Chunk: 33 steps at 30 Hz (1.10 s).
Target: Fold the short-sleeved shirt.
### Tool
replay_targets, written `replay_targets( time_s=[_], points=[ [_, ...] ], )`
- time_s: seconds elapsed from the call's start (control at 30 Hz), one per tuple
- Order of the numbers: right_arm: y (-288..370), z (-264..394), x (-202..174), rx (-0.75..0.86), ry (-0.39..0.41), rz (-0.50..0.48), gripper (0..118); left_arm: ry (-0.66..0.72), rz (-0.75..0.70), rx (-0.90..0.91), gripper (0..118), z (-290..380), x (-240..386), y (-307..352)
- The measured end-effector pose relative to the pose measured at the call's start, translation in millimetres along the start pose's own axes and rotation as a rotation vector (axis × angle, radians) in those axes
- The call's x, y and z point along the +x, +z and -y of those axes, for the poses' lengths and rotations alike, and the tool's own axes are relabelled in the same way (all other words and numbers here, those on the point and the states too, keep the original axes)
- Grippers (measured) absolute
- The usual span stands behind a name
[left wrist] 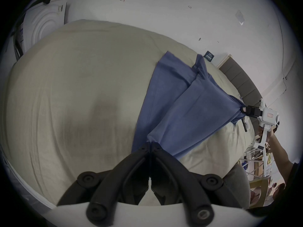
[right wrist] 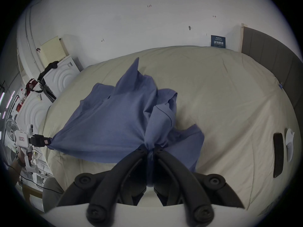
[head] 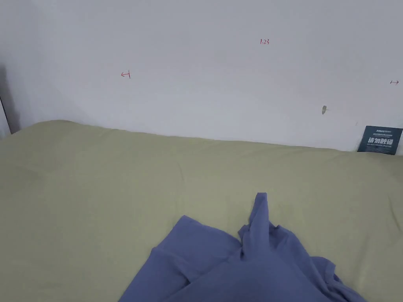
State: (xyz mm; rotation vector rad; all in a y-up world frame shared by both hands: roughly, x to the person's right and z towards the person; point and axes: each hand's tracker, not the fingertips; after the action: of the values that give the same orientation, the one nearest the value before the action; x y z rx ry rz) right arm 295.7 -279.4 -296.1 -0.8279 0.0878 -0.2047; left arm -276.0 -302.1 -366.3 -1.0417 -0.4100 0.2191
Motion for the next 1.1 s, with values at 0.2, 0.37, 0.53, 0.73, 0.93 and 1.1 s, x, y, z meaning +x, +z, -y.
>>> replay_targets(
  time_s=[0.2, 0.37, 0.53, 0.73, 0.93, 1.1],
  points=[
    [-7, 17, 7, -0.034, -0.027, 0.010, 8, 0.036, -0.019, -0.029, 0, 19, -6, -6],
    [8, 18, 3, 0.052, -0.051, 0.006, 15, 0.039, -0.055, 0.091, 40, 22, 2, 11],
    [52, -2, -24, 0.220, 0.025, -0.040, 92, 0.014, 0.010, 0.340, 104, -2, 27, 69],
    [81, -36, -79, 0.370, 0.129, 0.128, 95, -0.237, -0.102, 0.527, 104, -47, 109, 110],
    [107, -8, -131, 0.437, 0.096, 0.215, 92, -0.318, -0.214, 0.691, 83, -16, 193, 120],
    [120, 58, -160, 0.421, 0.171, 0.293, 2, -0.295, -0.251, 0.657, 0, 49, 208, 115]
  ],
)
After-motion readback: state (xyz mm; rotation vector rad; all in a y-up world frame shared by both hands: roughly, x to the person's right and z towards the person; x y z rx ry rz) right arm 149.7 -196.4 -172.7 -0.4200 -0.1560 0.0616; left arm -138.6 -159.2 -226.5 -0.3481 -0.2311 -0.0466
